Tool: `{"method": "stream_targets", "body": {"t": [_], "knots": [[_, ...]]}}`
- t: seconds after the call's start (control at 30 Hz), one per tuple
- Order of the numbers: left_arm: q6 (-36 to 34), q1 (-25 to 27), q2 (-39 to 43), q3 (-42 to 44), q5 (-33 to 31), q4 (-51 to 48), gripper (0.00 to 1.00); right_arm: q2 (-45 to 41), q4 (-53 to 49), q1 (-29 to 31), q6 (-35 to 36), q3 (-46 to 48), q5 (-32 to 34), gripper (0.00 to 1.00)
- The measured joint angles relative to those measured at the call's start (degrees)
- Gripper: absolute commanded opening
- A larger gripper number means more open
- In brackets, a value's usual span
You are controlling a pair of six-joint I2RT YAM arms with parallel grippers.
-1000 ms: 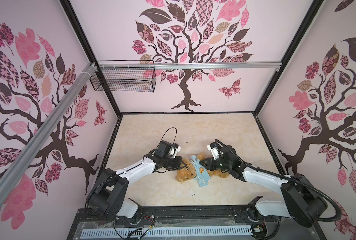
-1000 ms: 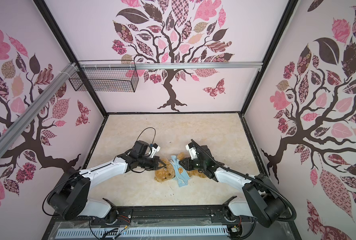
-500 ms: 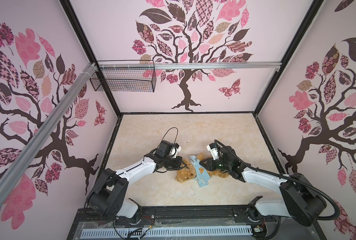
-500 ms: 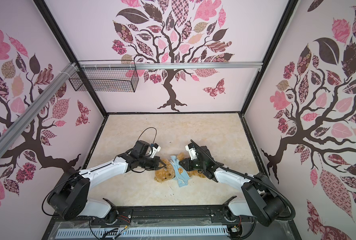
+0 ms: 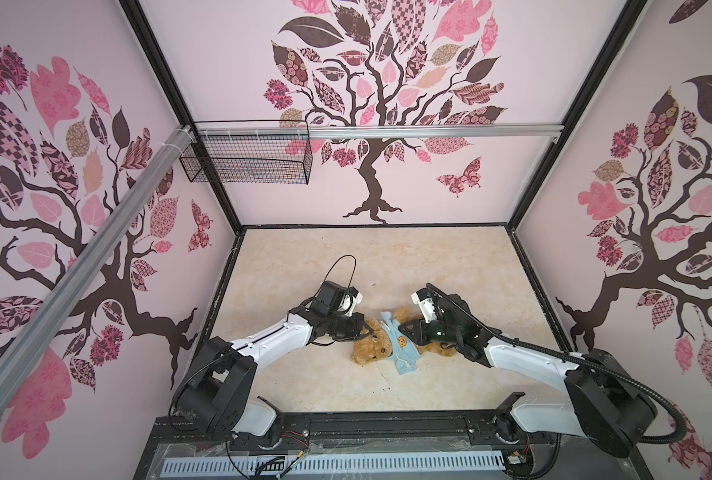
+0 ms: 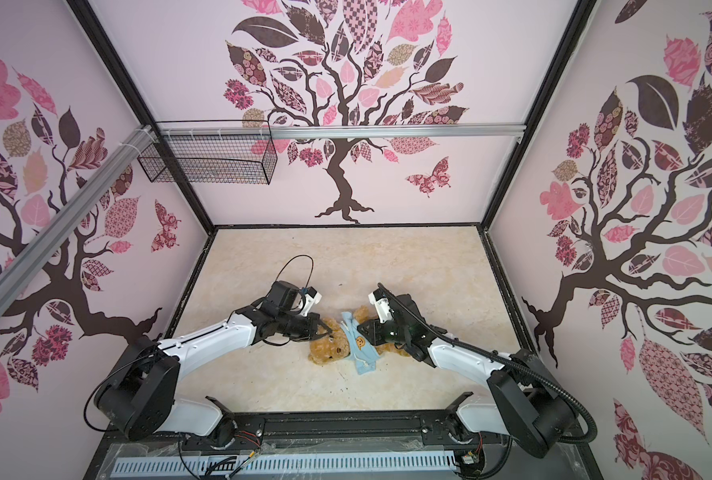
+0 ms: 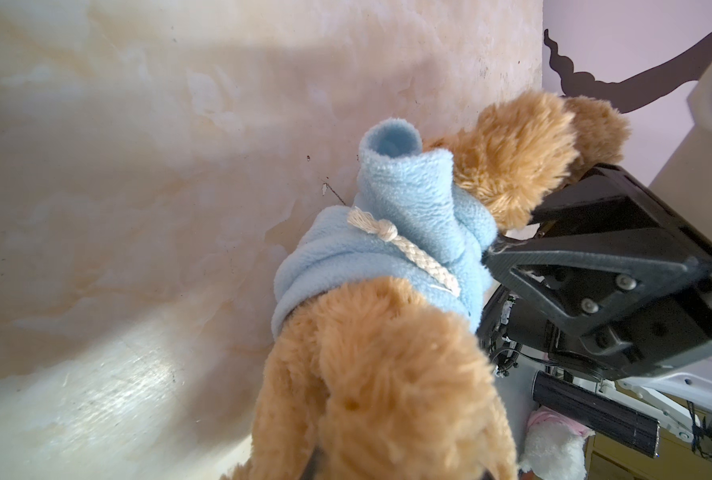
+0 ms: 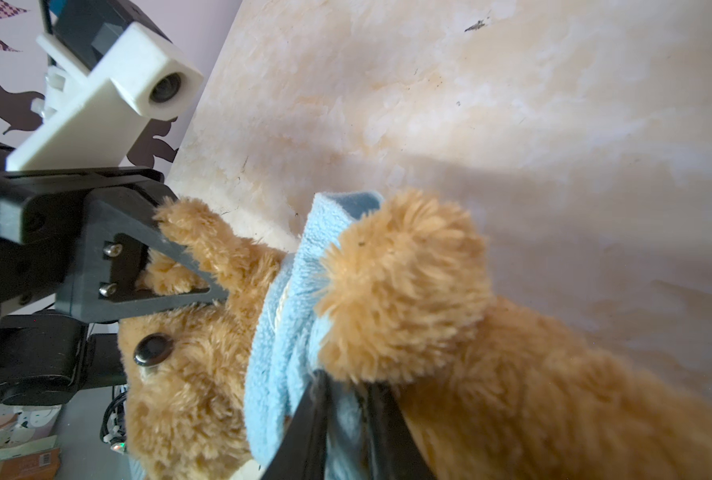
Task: Dress the teddy bear
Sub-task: 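Pull the hoodie front toward the bear's belly with the right gripper while left holds, then drag the hoodie front down over the bear's belly with the right gripper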
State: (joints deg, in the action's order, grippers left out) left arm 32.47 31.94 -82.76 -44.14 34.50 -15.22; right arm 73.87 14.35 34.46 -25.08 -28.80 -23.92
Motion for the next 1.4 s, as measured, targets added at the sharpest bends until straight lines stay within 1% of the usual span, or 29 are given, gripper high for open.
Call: {"method": "stream_targets", "body": {"t": [0.23,0.27,0.33,0.5,0.63,0.7,0.83,1.0,1.13,1.27,1.4], "knots": [[-0.4,0.0,0.0,0.0,-0.6,-0.5,0.0,0.5,-2.1,2.4,1.2,-2.1,2.5,0.12],[-0.5,0.0,0.0,0.0,-0.7,-0.6,0.0,0.7,-2.6,2.7,1.4,-2.6,2.9,0.09],[-0.8,0.0,0.0,0.0,-1.0,-0.9,0.0,1.2,-3.8,3.3,1.9,-3.7,4.0,0.01],[-1.6,0.1,0.1,-0.2,-2.8,-2.0,0.0,1.3,-6.4,4.3,3.3,-4.9,8.7,0.0],[-3.2,0.6,1.0,-0.9,-5.7,-3.6,0.0,-0.7,-8.1,3.4,3.4,-4.9,12.1,0.0],[-4.0,0.8,1.7,-1.2,-6.6,-3.7,0.0,-2.3,-8.2,1.4,2.7,-4.3,11.4,0.0],[-5.6,1.6,3.0,-2.6,-8.1,-2.8,0.0,-5.0,-7.3,-3.5,0.6,-2.5,7.0,0.0],[-7.7,1.9,3.8,-3.2,-10.0,-3.2,0.0,-5.9,-4.6,-8.3,-2.8,-0.7,1.2,0.0],[-9.2,1.7,4.0,-3.2,-11.9,-7.0,0.0,-6.0,-4.1,-14.0,-5.4,1.9,0.7,0.0],[-9.8,1.7,4.1,-3.2,-11.9,-7.7,0.0,-5.9,-2.0,-14.4,-6.9,2.6,-1.9,0.0],[-10.1,1.7,4.1,-3.2,-11.9,-7.7,0.0,-5.6,-2.1,-14.7,-6.0,2.6,-3.2,0.01]]}}
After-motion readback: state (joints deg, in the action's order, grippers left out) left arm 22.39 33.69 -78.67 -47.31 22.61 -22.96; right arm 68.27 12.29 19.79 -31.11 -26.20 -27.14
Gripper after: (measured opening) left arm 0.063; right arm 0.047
